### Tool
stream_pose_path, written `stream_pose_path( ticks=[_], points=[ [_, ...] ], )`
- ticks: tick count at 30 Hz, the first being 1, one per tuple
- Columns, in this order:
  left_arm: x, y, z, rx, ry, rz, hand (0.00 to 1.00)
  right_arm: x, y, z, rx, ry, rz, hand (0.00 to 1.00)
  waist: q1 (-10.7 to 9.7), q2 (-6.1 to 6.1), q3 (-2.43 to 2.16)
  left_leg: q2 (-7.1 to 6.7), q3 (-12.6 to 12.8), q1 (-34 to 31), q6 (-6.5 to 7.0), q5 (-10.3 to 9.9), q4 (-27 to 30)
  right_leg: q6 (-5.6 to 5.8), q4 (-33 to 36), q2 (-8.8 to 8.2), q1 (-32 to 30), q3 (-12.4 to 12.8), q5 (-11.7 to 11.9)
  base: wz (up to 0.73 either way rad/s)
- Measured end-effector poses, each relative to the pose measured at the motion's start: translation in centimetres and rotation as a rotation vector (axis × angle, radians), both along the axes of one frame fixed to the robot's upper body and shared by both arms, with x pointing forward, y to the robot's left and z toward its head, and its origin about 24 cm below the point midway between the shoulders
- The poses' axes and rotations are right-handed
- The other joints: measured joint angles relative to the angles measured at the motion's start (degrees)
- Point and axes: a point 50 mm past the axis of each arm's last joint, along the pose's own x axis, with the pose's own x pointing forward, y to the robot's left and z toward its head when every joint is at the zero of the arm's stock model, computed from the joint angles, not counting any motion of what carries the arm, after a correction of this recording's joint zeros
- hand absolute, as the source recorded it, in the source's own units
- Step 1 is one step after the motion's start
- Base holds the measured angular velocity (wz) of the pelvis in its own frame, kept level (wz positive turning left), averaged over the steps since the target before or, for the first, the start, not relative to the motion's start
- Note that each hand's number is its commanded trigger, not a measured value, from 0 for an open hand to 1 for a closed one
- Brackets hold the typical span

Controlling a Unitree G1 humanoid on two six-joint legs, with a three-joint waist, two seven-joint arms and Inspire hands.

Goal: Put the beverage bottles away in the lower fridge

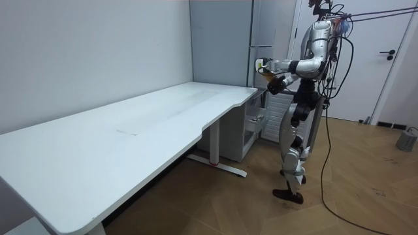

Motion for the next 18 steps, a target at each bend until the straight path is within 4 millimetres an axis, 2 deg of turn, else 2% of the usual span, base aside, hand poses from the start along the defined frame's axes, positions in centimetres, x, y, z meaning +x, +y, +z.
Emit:
stream_pose_path(
  ticks=[3,9,10,15,18],
  points=[
    [-0.1,-0.1,1.8,-0.034,-0.077,0.008,0.0,-0.1,-0.2,-0.1,-0.015,0.015,-0.008,1.0,0.4,0.16,0.02,0.03,0.0,0.3,0.0,0.0,-0.1,0.0,0.2,0.01,0.0,0.0,0.0,-0.01],
    [0.1,0.9,5.3,-0.178,-0.245,0.101,0.0,-0.1,-0.5,-0.5,-0.106,0.0,0.014,1.0,0.8,1.08,-0.58,-0.05,0.0,2.3,0.01,0.0,-1.0,0.05,0.1,-0.06,1.5,0.2,0.0,-0.06],
    [0.0,1.2,5.9,-0.183,-0.279,0.115,0.0,-0.3,-0.7,-0.6,-0.111,0.008,0.004,1.0,1.6,1.1,-0.61,-0.13,0.1,3.1,-0.02,0.0,-1.8,-0.06,0.0,-0.08,1.7,0.2,-0.2,-0.09],
    [-0.2,2.4,7.8,-0.223,-0.392,0.22,0.0,-1.3,-1.6,-1.1,-0.169,0.024,-0.006,1.0,3.4,0.37,-0.7,-0.19,0.0,4.9,-0.07,0.1,-2.5,-0.14,-0.8,-0.04,2.8,0.1,-0.5,-0.02],
    [0.1,4.2,8.4,-0.214,-0.419,0.34,0.0,-1.4,-2.2,-1.2,-0.18,0.026,-0.049,1.0,3.9,0.2,-0.59,-0.13,0.0,4.9,-0.09,0.1,-2.5,-0.15,-0.9,0.02,3.2,0.0,-0.5,0.03]
  ],
)
